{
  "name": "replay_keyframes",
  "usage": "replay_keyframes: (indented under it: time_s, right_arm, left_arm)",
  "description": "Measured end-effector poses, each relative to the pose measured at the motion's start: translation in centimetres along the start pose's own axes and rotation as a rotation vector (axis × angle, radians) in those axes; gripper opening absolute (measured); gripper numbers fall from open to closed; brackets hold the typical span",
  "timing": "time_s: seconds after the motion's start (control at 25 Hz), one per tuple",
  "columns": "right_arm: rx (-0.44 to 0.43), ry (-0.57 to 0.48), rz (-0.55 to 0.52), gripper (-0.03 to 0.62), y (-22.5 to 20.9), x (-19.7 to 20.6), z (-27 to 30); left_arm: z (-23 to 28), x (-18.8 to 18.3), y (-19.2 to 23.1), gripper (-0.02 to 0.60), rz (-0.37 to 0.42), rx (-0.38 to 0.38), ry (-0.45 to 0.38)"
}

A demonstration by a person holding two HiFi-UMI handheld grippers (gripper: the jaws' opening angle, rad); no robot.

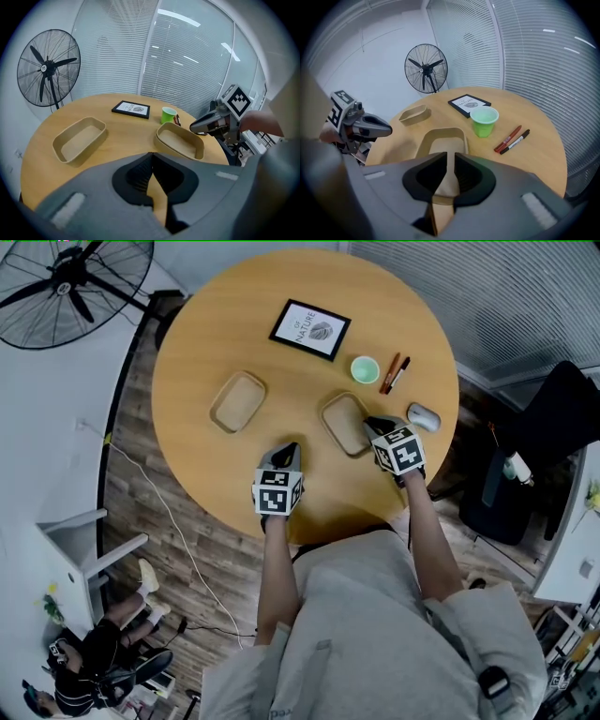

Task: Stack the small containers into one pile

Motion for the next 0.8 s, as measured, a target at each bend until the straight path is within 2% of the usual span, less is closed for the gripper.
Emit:
replay_keyframes:
  time_s: [0.24, 0.44, 0.8]
  right_arm:
    - [-0.058, -0.030, 0.011, 0.049, 2.3, 0.3, -0.9]
    - [-0.058, -0.042, 0.013, 0.040, 5.0, 0.0, -1.4]
    - [-0.079, -0.044, -0.005, 0.002, 9.7, -0.3, -1.2]
  left_arm:
    - [-0.1, -0.6, 2.5, 0.005, 0.081, -0.036, 0.040]
    - [-0.3, -1.6, 5.2, 0.005, 0.124, -0.038, 0.040]
    - [-0.3, -2.3, 11.1, 0.005, 0.216, -0.098, 0.095]
Point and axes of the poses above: the fingertips, and each gripper's own axes: z forward along the fingers, y to its left, x out of its underside, the point moved 7 cm from there along -z, backward along the fingers, and after that the axes turned 6 degrees about x, right-handed, at the moved point
